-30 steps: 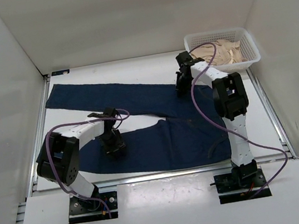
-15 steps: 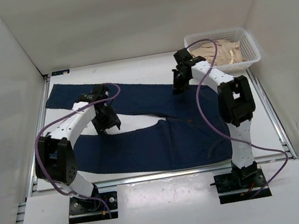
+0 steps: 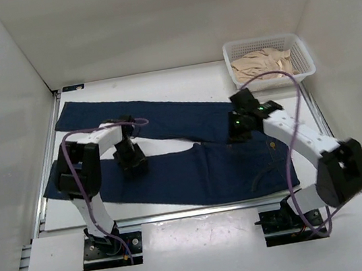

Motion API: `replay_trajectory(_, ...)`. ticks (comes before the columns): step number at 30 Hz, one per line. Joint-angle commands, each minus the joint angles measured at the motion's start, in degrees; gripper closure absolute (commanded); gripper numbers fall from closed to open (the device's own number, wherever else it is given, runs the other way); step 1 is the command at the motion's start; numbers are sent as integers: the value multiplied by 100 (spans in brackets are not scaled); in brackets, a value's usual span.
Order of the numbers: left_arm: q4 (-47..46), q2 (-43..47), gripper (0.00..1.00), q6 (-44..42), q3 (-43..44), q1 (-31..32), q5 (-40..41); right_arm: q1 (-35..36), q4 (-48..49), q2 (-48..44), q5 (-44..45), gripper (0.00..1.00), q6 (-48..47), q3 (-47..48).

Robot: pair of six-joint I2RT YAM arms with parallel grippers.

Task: Fold and stack the trousers
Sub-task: Flatten the trousers out

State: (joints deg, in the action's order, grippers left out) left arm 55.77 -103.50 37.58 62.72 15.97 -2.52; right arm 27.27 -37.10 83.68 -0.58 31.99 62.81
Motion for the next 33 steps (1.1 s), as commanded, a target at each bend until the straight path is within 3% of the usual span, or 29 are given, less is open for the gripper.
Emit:
replay_trajectory(1, -514, -641, 34, -172, 889, 12, -195, -405, -411, -992, 479, 76, 150, -531)
replay_trajectory(7, -104, -2144, 35, -479, 2863, 12, -556, -968, -1448, -2531, 673, 68, 255, -867)
replay_trajectory(11, 696, -2272, 33, -664, 3966, 64, 119, -1145, -2002, -3023, 735, 59, 378, -989)
replay_trajectory(15, 813, -1359, 23, -717, 3801, -277, 533, -1145, -2143, -3322, 245, 59, 615, -1428)
replay_trajectory(17, 813, -746, 22, -717, 3328, -900, 534, -1145, -2056, -3463, 67, 59, 686, -1491)
replay_trajectory(18, 613, -541, 23, -717, 3108, -1172, 447, -1145, -1977, -3464, 15, 59, 738, -1543)
replay_trajectory(20, 348, -7, 36, -717, 2379, -2042, 174, -1145, -1907, -3464, -38, 59, 739, -1543)
replay_trajectory(22, 50, 189, 36, -717, 1818, -2883, -80, -1145, -1827, -3324, -39, 59, 687, -1474)
replay_trajectory(28, -400, 165, 20, -305, 1181, -4179, 330, -1145, -1713, -2910, -108, 59, 423, -1280)
replay_trajectory(33, -461, -582, 21, -357, 1559, -4304, 666, -1092, -1660, -2700, -109, 57, 361, -1218)
